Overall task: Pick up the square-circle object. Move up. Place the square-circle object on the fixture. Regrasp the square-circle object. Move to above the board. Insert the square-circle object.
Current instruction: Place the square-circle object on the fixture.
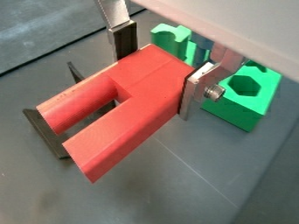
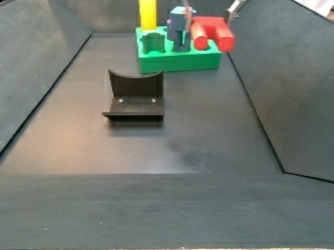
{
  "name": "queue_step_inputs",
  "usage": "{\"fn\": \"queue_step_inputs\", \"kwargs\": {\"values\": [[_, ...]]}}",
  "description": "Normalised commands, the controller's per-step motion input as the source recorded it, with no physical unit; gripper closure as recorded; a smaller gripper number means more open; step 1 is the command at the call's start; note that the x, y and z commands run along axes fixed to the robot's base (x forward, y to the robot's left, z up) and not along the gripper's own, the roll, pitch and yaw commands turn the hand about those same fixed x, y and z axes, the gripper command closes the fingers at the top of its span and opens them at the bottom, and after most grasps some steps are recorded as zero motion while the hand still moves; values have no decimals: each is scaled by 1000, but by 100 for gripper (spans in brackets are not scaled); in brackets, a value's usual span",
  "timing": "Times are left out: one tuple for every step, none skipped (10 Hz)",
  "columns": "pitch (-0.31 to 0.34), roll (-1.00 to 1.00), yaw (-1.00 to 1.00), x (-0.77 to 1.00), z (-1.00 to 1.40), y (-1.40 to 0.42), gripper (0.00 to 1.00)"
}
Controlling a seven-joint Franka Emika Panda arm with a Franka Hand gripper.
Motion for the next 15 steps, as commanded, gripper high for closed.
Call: {"fn": "queue_step_inputs", "kwargs": {"values": [[136,-3,-35,1000,-56,85,100],[139,-7,-34,1000,-51,81,100],[143,-10,-35,1000,-46,79,100],[148,-15,-36,1000,-41,75,100],[153,-18,-36,1000,-38,73,100],[157,-23,-37,1000,-33,69,100],[-19,-1000,-41,1000,225,194,100],[-16,-1000,-45,1000,243,200,100],[0,-1000,-49,1000,181,178,100],[11,-1000,-51,1000,125,143,100],[19,-1000,-52,1000,101,130,100],[36,-1000,-58,1000,67,107,100],[45,-1000,-62,961,39,92,100],[55,-1000,-70,853,11,71,100],[60,-1000,-76,797,4,62,100]]}}
